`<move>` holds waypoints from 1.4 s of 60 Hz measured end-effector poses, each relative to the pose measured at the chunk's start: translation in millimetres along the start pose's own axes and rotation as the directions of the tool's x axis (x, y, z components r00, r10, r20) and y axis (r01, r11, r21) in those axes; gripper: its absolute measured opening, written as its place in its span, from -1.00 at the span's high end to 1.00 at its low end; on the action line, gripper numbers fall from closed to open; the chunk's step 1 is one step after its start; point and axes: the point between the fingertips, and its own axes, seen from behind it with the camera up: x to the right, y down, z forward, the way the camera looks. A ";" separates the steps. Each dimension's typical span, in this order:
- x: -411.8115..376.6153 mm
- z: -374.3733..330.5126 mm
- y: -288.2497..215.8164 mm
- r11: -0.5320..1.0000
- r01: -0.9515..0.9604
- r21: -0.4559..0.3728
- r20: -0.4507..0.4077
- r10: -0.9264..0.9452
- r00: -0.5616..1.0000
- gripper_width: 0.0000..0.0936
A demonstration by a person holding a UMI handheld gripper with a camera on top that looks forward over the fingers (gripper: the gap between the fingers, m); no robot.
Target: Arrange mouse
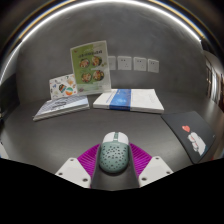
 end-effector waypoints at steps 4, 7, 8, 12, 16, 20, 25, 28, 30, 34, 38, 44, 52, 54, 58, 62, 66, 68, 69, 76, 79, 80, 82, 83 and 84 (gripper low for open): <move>-8.5 -2.0 0.1 1.000 -0.020 -0.022 0.030 0.021 0.999 0.04; -19.6 -5.7 -4.7 0.999 -0.032 -0.025 0.072 0.034 0.997 0.06; -22.9 -9.7 -9.6 0.999 -0.033 -0.014 0.083 0.034 0.996 0.06; -14.8 -25.3 -46.3 0.998 -0.012 0.069 0.076 0.007 0.997 0.06; 2.5 -49.7 -93.5 0.987 0.018 0.161 0.077 -0.031 0.997 0.06; 33.1 -81.4 -146.6 0.962 0.053 0.269 0.071 -0.075 0.995 0.06; 104.7 -115.1 -199.8 0.923 0.149 0.355 -0.031 -0.148 0.989 0.07; 153.6 -122.5 -210.7 0.912 0.181 0.369 -0.090 -0.158 0.983 0.07; 185.5 -122.3 -210.7 0.913 0.183 0.364 -0.113 -0.151 0.982 0.07; 246.1 -106.5 -191.9 0.936 0.146 0.321 -0.117 -0.113 0.987 0.07; 295.7 -70.4 -157.5 0.966 0.089 0.241 -0.068 -0.075 0.995 0.07; 331.2 -17.6 -95.8 0.995 0.024 0.092 0.018 -0.026 0.999 0.07; 342.2 21.8 -45.4 0.998 0.054 -0.026 0.088 -0.051 0.995 0.06; 342.5 25.8 -37.5 0.996 0.078 -0.046 0.103 -0.073 0.992 0.07; 341.9 29.2 -34.0 0.995 0.086 -0.056 0.129 -0.078 0.989 0.06; 341.1 31.6 -34.6 0.996 0.066 -0.063 0.144 -0.057 0.988 -0.02; 340.2 33.5 -34.4 0.995 0.070 -0.068 0.152 -0.059 0.987 -0.12; 340.2 33.1 -35.0 0.994 0.079 -0.073 0.161 -0.067 0.985 -0.18; 339.6 31.7 -33.5 0.993 0.082 -0.079 0.168 -0.068 0.984 -0.23; 333.7 9.5 -31.5 0.993 0.067 -0.099 0.229 -0.043 0.972 -0.89; 336.2 -4.9 -34.5 0.995 0.050 -0.086 0.243 -0.027 0.970 -0.79; 338.0 -10.8 -35.2 0.996 0.044 -0.082 0.245 -0.023 0.969 -0.79; 343.7 -24.9 -35.8 0.997 0.032 -0.070 0.244 -0.014 0.970 -0.80; 348.2 -32.3 -37.0 0.998 0.027 -0.062 0.244 -0.011 0.970 -0.80; 351.3 -36.6 -37.7 0.998 0.019 -0.055 0.243 -0.005 0.970 -0.80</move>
